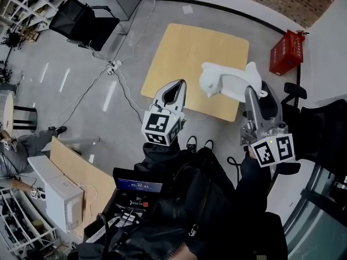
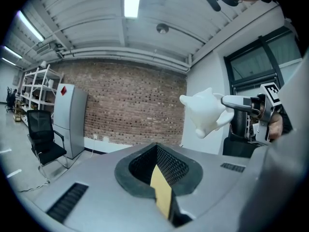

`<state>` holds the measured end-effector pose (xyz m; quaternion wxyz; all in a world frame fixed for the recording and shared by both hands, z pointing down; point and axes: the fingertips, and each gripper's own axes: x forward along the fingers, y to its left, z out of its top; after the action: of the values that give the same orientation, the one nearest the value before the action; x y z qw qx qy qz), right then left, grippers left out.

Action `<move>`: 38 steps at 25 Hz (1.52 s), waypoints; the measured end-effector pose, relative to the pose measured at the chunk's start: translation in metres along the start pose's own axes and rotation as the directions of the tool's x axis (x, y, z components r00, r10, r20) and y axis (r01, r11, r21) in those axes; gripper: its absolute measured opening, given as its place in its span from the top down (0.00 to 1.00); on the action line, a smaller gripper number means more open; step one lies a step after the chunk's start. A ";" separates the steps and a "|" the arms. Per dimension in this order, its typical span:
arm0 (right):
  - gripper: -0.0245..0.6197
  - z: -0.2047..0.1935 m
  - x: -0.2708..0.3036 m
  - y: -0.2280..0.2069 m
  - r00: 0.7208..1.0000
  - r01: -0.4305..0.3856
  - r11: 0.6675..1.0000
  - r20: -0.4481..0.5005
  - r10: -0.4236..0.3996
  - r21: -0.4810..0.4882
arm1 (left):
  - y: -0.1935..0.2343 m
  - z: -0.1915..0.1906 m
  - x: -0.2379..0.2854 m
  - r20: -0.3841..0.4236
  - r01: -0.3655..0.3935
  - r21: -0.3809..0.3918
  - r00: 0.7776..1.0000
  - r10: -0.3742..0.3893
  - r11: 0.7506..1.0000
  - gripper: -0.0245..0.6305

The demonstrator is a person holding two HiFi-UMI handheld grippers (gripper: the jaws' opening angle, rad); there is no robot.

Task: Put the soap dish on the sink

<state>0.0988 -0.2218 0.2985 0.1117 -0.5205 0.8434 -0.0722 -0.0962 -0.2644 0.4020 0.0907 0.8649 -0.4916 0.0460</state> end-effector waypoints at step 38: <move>0.67 -0.419 0.038 -0.160 0.695 0.211 0.960 -0.719 -0.017 0.182 | 0.047 -0.229 0.043 -0.433 -0.142 -0.099 0.897 0.086 0.985 0.96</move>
<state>0.1102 -0.3250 0.7367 -0.1620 -0.4856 0.7706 -0.3796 -0.1127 -0.2776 0.6383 0.2484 0.7959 -0.5114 0.2079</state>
